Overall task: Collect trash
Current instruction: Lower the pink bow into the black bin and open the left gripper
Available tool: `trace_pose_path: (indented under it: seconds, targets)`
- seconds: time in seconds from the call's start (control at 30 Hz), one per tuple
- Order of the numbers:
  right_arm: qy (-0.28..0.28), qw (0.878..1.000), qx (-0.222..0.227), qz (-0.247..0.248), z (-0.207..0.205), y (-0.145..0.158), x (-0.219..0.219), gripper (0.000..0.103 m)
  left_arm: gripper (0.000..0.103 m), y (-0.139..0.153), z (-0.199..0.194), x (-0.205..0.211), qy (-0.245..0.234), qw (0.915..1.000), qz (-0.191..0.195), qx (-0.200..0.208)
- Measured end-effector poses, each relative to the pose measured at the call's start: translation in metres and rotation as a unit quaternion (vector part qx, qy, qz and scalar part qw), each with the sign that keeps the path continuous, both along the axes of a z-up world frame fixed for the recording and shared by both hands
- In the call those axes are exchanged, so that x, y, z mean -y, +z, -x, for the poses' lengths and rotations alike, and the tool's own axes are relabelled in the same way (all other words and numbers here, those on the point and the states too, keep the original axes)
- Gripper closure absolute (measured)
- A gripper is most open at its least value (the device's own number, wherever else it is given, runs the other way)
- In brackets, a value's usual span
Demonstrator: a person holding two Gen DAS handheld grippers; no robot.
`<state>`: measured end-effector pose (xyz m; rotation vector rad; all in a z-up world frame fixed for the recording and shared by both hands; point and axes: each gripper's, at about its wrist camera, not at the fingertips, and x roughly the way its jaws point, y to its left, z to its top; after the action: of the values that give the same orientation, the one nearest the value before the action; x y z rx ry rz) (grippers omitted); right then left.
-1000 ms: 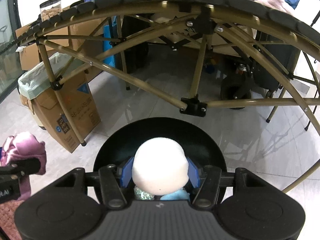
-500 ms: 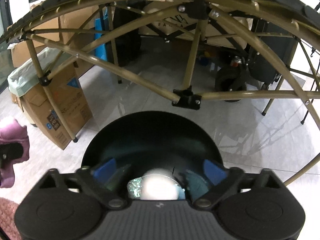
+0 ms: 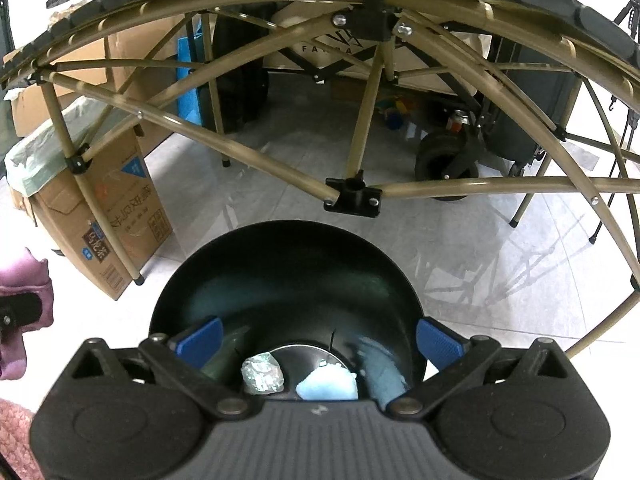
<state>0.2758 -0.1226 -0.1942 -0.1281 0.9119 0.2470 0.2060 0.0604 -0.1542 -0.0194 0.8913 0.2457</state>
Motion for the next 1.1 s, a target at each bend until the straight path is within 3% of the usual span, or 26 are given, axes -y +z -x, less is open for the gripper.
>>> trace_pose_path:
  seconds: [1.1]
  targets:
    - [-0.099, 0.995, 0.022, 0.006, 0.005, 0.03, 0.088, 0.0, 0.052, 0.004, -0.031, 0.063, -0.075, 0.9967, 0.023, 0.02]
